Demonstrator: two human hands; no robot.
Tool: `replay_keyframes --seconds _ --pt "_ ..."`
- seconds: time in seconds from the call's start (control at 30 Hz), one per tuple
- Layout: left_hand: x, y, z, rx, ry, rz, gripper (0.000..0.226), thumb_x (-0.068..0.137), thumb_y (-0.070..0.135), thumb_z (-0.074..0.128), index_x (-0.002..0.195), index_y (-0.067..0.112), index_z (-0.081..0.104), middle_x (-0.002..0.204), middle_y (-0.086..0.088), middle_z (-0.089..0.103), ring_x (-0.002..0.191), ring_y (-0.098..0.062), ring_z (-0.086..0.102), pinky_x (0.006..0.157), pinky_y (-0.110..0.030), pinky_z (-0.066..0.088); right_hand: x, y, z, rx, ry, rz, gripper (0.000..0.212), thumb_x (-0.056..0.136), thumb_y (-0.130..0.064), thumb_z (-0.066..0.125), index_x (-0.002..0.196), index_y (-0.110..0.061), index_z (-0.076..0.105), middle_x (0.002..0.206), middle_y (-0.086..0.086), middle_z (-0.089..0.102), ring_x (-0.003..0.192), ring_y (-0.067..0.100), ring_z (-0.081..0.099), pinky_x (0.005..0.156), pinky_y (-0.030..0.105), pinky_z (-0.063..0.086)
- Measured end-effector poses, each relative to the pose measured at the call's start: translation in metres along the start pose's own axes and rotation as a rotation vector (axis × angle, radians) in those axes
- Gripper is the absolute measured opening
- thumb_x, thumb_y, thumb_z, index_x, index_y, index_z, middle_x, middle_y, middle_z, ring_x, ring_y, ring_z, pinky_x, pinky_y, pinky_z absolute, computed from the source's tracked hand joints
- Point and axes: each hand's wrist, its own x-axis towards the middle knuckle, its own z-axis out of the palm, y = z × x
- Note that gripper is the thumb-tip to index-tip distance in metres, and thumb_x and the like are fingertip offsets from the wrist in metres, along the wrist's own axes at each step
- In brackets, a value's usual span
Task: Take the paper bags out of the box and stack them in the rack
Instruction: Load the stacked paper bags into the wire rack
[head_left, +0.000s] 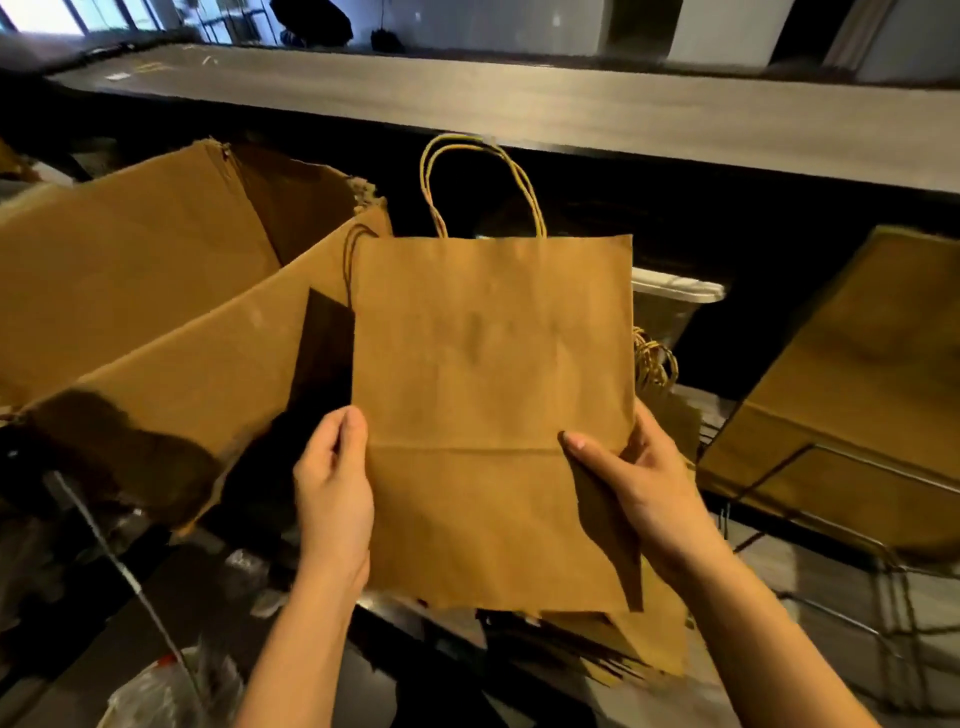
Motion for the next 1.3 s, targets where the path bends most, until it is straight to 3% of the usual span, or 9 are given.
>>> replay_keyframes --seconds 0.2,0.4,0.5,0.57,0.73,0.9,1.03,1.2,1.3 --pt "-0.046 0.000 0.080 0.050 -0.465 0.011 0.021 0.096 0.024 0.048 0.113 0.034 0.055 0.114 0.011 0.063 0.107 -0.005 0.059 0.094 -0.032 0.048 -0.026 -0.023 -0.097 -0.208 0.324 -0.258 0.036 0.076 -0.022 0.073 0.104 -0.037 0.054 0.104 -0.009 0.067 0.095 0.005 0.065 0.077 0.023 0.054" --pt "-0.084 0.015 0.157 0.081 -0.789 0.188 0.030 0.093 0.021 0.055 0.108 0.044 0.045 0.113 0.015 0.060 0.101 0.005 0.058 0.087 -0.022 0.048 -0.052 -0.040 -0.163 -0.374 0.729 -0.437 0.045 0.080 -0.014 0.073 0.112 -0.030 0.045 0.109 -0.009 0.062 0.099 0.006 0.063 0.086 0.030 0.053" --pt "-0.090 0.030 0.189 0.064 -0.862 0.292 0.030 0.094 0.020 0.053 0.108 0.043 0.041 0.114 0.016 0.058 0.105 0.005 0.055 0.087 -0.018 0.044 -0.053 -0.051 -0.181 -0.406 0.860 -0.513 0.048 0.083 -0.014 0.071 0.117 -0.025 0.039 0.108 -0.015 0.058 0.099 -0.004 0.059 0.086 0.020 0.050" --pt "-0.091 0.040 0.206 0.042 -0.898 0.340 0.031 0.096 0.018 0.050 0.114 0.039 0.039 0.115 0.019 0.056 0.105 0.007 0.054 0.087 -0.015 0.043 -0.049 -0.059 -0.188 -0.393 0.931 -0.568 0.053 0.084 -0.012 0.070 0.121 -0.022 0.034 0.116 -0.003 0.056 0.103 -0.004 0.056 0.086 0.015 0.048" --pt "-0.093 0.056 0.249 0.024 -0.985 0.361 0.042 0.099 0.020 0.042 0.129 0.045 0.024 0.117 0.031 0.048 0.105 0.016 0.049 0.086 -0.008 0.041 -0.030 -0.070 -0.206 -0.386 1.087 -0.670 0.062 0.083 -0.007 0.066 0.131 -0.010 0.027 0.129 0.015 0.044 0.118 0.018 0.049 0.099 0.029 0.044" --pt "-0.092 0.045 0.273 0.000 -0.999 0.284 0.049 0.100 0.019 0.038 0.130 0.053 0.020 0.126 0.030 0.043 0.121 0.001 0.044 0.106 -0.036 0.041 -0.013 -0.056 -0.216 -0.334 1.173 -0.654 0.073 0.079 -0.005 0.064 0.139 -0.004 0.022 0.137 0.013 0.039 0.126 0.020 0.043 0.106 0.035 0.039" --pt "-0.092 0.024 0.277 0.080 -1.010 0.264 0.057 0.101 0.018 0.036 0.142 0.049 0.011 0.144 0.020 0.034 0.116 0.016 0.042 0.100 -0.018 0.041 -0.009 -0.030 -0.223 -0.284 1.167 -0.572 0.078 0.078 -0.001 0.064 0.141 -0.003 0.019 0.140 0.016 0.038 0.130 0.023 0.041 0.107 0.045 0.038" --pt "-0.096 0.001 0.274 0.169 -1.001 0.218 0.064 0.100 0.011 0.040 0.145 0.043 0.008 0.142 0.025 0.029 0.098 0.027 0.042 0.097 -0.008 0.039 -0.016 0.001 -0.225 -0.353 1.100 -0.396 0.093 0.074 0.004 0.067 0.146 -0.010 0.010 0.150 0.006 0.028 0.139 0.014 0.030 0.116 0.035 0.028" --pt "-0.098 -0.009 0.271 0.228 -1.007 0.190 0.066 0.100 0.011 0.040 0.146 0.042 0.005 0.137 0.028 0.029 0.090 0.032 0.040 0.093 -0.004 0.035 -0.020 0.013 -0.225 -0.565 1.078 -0.284 0.106 0.074 0.004 0.068 0.151 -0.015 -0.003 0.151 -0.011 0.012 0.140 0.000 0.013 0.113 0.010 0.011"
